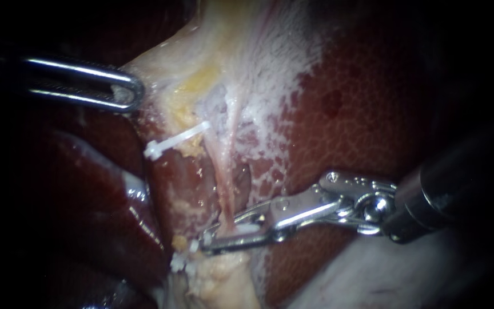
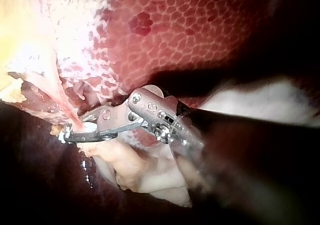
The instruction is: Going back first clip right tube
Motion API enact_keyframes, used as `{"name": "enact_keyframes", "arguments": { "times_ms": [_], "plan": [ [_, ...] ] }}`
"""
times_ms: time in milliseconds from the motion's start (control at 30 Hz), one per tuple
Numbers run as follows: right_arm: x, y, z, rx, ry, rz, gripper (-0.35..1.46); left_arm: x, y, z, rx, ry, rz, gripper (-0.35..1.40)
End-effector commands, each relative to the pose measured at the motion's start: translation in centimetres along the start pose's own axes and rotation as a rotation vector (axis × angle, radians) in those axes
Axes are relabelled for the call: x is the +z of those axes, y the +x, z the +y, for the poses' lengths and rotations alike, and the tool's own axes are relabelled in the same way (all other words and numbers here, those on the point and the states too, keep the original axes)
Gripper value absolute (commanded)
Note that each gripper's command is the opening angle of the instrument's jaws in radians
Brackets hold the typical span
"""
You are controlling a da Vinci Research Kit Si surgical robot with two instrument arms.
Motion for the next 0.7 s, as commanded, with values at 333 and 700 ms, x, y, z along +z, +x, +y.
{"name": "enact_keyframes", "arguments": {
  "times_ms": [333,700],
  "plan": [
    [0.01,0.01,0.00,0.000,0.000,0.000,-0.35,0.00,0.01,0.00,0.000,-0.001,0.000,-0.35],
    [0.03,-0.01,0.03,-0.078,-0.002,-0.007,-0.15,0.01,0.01,0.00,0.001,-0.001,0.000,-0.35]
  ]
}}
